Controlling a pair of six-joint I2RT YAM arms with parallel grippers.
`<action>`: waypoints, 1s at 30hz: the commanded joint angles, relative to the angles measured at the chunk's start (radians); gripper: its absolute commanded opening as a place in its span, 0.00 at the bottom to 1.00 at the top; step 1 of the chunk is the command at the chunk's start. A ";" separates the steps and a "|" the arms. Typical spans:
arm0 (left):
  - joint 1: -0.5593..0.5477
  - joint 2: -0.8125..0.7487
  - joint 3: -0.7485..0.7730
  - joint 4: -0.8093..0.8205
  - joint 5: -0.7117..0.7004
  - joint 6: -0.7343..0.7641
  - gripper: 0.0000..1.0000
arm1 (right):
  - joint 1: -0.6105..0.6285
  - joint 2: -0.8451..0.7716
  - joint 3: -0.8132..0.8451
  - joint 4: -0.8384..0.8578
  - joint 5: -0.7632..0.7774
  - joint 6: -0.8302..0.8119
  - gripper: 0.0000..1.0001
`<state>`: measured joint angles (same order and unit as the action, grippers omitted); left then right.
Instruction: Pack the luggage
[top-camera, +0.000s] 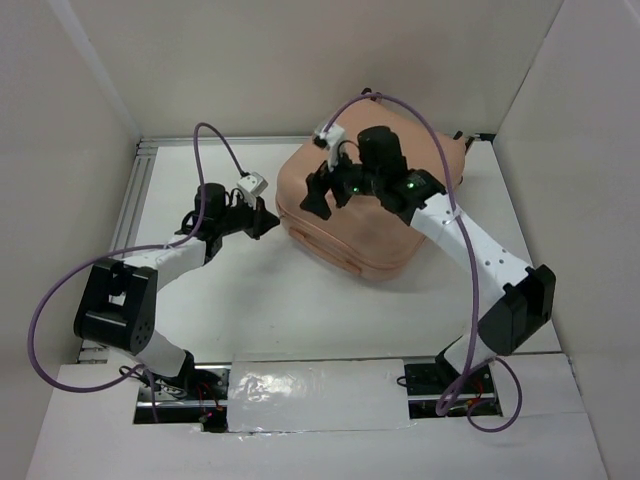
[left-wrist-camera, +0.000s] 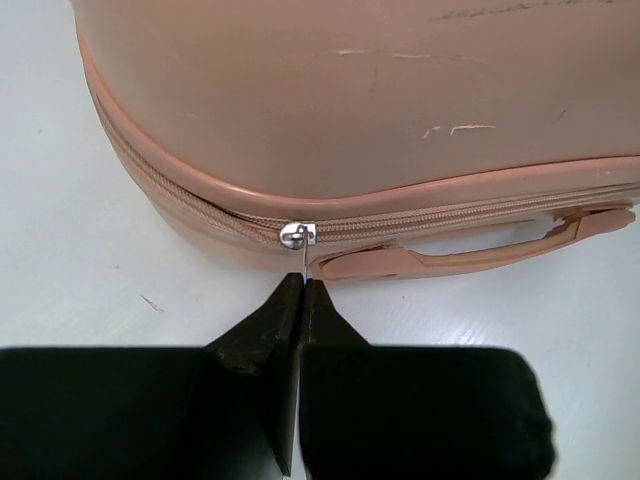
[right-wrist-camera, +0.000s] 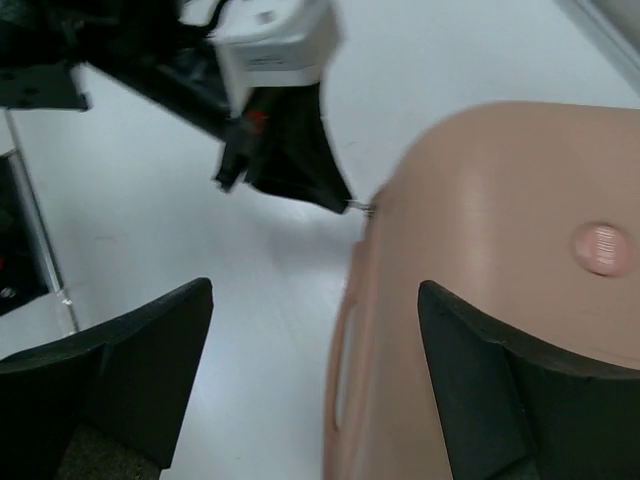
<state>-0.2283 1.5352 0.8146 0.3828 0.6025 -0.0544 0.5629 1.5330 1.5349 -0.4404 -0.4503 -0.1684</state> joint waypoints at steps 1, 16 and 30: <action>-0.016 -0.018 -0.029 0.028 -0.033 -0.090 0.00 | 0.066 -0.033 -0.097 0.009 0.004 -0.030 0.89; -0.016 -0.007 -0.009 0.007 -0.121 -0.113 0.00 | 0.339 -0.007 -0.320 0.095 0.537 0.144 0.90; 0.026 -0.007 -0.019 0.047 -0.083 -0.113 0.00 | 0.371 0.179 -0.282 0.149 0.778 0.222 0.87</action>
<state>-0.2230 1.5291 0.7921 0.4038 0.5289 -0.1650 0.9253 1.6798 1.2102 -0.3634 0.2199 0.0341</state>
